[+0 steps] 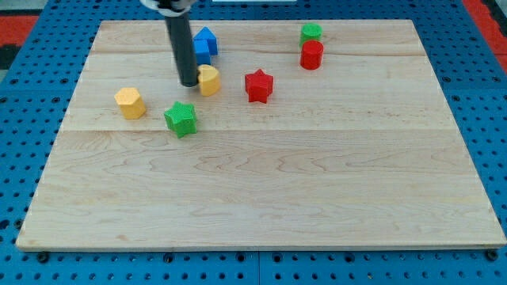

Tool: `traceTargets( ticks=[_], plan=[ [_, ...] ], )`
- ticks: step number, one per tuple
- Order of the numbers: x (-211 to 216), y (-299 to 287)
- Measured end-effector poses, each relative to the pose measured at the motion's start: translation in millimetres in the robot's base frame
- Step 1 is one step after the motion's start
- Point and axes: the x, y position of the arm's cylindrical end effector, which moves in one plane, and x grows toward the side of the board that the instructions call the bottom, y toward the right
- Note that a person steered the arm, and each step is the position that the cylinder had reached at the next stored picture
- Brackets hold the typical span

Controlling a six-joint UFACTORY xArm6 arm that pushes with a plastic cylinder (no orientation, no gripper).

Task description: Nudge the blue cube right

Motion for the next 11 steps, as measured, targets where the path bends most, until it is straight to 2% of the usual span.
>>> traceTargets(
  ticks=[2,3,4,5,6,7,9,11],
  plan=[
    [-3,-3],
    [-41,-29],
    [-63,-40],
    [-63,-40],
    [-64,-75],
    [-85,-109],
    [-102,-58],
    [-102,-49]
  ],
)
